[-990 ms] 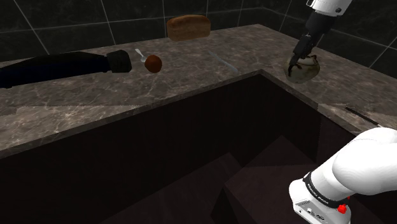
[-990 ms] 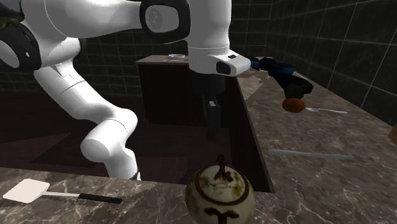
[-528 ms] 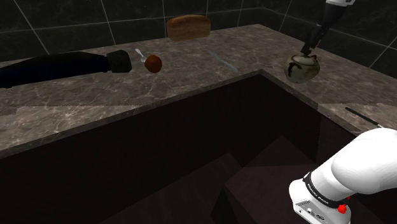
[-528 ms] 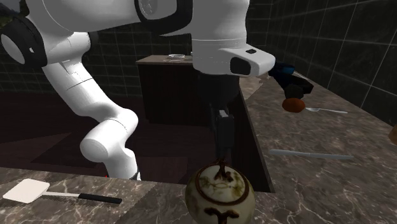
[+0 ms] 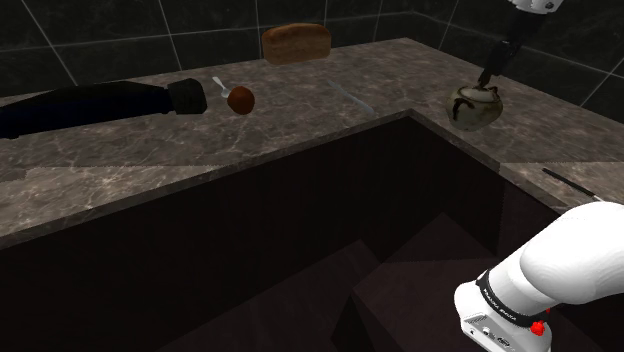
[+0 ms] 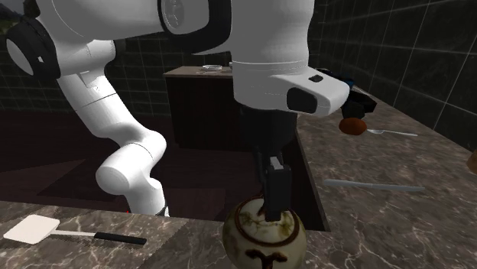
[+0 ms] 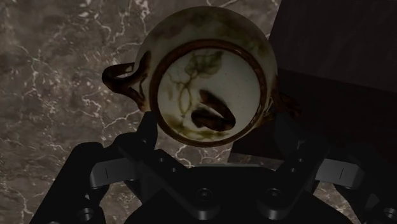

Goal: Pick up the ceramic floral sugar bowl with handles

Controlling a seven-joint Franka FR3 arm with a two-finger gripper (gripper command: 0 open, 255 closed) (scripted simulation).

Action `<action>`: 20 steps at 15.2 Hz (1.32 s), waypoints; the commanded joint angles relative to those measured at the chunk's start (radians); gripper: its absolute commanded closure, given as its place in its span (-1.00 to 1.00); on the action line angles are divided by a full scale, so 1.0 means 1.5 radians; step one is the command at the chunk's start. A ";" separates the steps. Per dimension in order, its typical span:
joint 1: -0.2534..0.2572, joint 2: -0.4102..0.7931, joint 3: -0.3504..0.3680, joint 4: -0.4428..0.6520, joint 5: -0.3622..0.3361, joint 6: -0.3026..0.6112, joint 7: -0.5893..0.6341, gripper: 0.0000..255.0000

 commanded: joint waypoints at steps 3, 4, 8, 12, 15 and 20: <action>-0.002 -0.002 -0.003 -0.033 -0.003 0.031 0.000 -1.00; -0.002 -0.002 -0.003 -0.033 -0.003 0.031 0.000 -1.00; -0.002 -0.003 -0.003 -0.033 -0.003 0.031 0.000 1.00; -0.002 -0.003 -0.003 -0.033 -0.003 0.031 0.000 1.00; -0.002 -0.002 -0.003 -0.033 -0.003 0.031 0.000 1.00; 0.001 0.004 0.000 0.017 0.002 -0.013 -0.002 1.00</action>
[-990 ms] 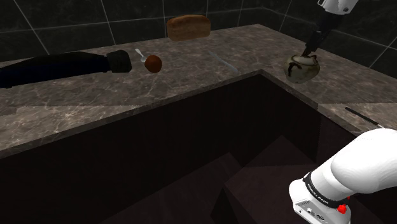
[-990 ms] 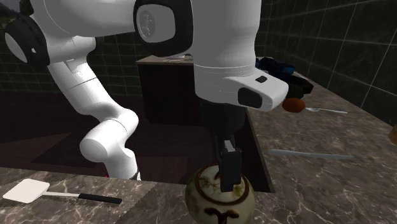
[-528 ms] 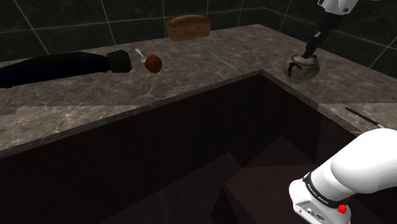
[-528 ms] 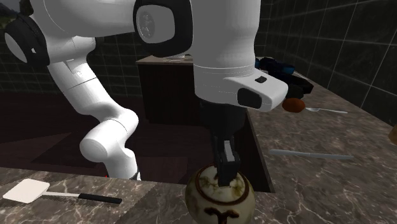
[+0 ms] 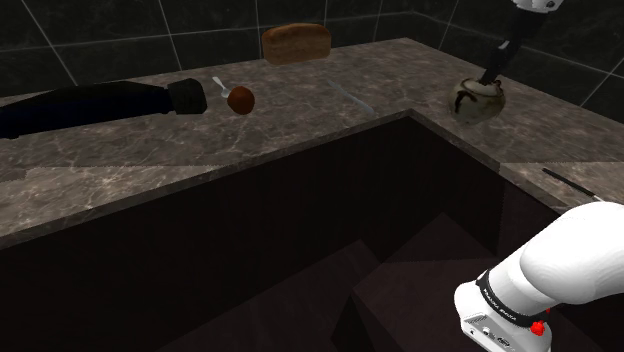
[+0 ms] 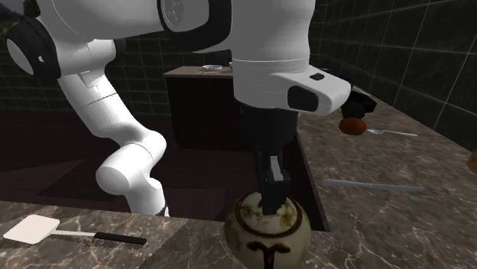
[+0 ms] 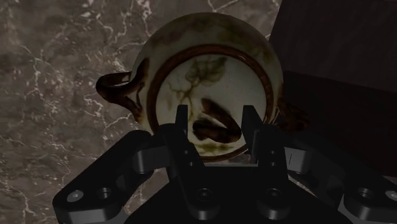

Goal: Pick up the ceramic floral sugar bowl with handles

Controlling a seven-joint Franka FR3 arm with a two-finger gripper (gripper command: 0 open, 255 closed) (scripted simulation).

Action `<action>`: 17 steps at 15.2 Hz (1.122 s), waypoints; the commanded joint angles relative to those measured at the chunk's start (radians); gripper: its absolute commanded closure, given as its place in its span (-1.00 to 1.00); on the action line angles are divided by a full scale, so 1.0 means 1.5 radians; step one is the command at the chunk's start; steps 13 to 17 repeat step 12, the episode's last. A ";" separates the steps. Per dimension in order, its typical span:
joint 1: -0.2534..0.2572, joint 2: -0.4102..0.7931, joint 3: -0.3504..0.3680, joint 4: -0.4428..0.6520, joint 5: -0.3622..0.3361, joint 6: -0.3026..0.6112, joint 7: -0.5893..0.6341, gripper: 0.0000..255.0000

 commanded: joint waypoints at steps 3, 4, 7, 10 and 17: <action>0.003 0.006 0.003 0.041 0.004 -0.035 -0.001 1.00; 0.003 0.008 0.003 0.052 0.005 -0.043 -0.001 1.00; 0.005 0.016 0.004 0.086 0.008 -0.070 -0.003 1.00; 0.007 0.025 0.004 0.121 0.011 -0.097 -0.005 1.00; 0.007 0.025 0.004 0.123 0.012 -0.098 -0.005 1.00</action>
